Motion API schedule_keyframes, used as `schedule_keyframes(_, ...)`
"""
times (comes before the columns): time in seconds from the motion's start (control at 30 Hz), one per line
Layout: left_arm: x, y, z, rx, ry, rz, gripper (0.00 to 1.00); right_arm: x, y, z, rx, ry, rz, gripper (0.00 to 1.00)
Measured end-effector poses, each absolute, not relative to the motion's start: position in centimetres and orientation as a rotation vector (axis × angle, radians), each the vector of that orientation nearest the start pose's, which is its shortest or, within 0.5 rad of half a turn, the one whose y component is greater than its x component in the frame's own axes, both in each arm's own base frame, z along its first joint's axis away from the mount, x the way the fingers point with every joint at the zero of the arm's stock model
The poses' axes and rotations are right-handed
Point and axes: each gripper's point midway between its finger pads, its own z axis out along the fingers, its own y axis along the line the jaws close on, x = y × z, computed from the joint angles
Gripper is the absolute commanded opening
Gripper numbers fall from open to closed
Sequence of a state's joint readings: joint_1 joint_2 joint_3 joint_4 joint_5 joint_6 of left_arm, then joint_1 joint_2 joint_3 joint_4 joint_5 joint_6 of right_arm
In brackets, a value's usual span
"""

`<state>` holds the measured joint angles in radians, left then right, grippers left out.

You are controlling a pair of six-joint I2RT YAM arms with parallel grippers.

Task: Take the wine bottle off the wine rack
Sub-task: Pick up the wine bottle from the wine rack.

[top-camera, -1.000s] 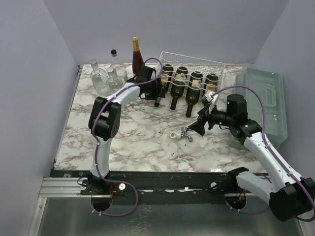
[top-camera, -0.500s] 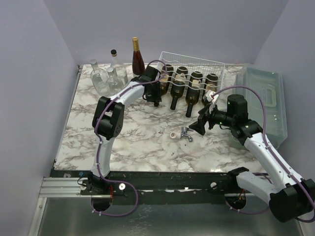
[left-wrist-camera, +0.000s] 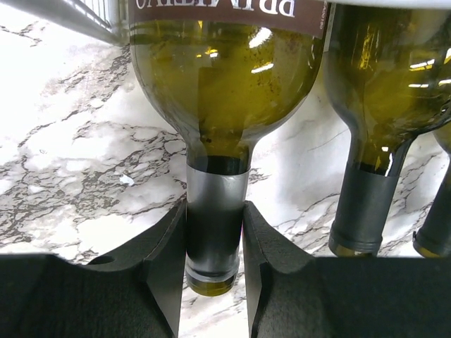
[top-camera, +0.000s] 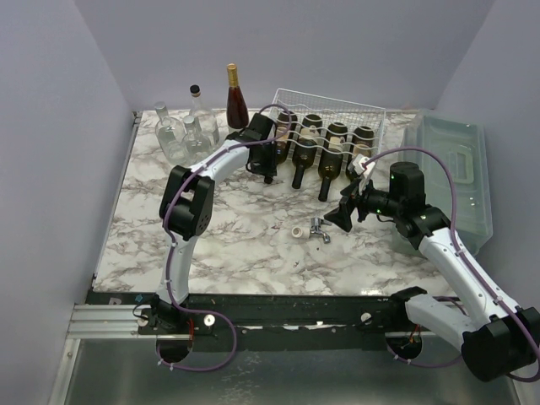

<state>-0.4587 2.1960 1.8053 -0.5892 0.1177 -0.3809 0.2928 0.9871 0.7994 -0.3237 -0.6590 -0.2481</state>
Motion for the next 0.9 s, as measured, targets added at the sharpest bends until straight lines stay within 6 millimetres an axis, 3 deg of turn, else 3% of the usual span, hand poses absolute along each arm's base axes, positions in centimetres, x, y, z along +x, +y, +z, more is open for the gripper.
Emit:
schedule_keyframes(0.27, 44.1, -25.2, 6.6, 0.243, 2.596, -0.387, 0.03, 25.7, 18.1, 20.5, -0.923, 1.818, 0.707, 1.0)
schedule_keyframes(0.6, 38.8, -22.6, 6.7, 0.329, 2.625, -0.334, 0.0, 25.7, 18.1, 20.4, -0.925, 1.816, 0.703, 1.0)
schedule_keyframes(0.9, 34.4, -21.1, 8.1, 0.362, 2.605, -0.336, 0.0, 25.7, 18.0, 20.4, -0.925, 1.817, 0.701, 1.0)
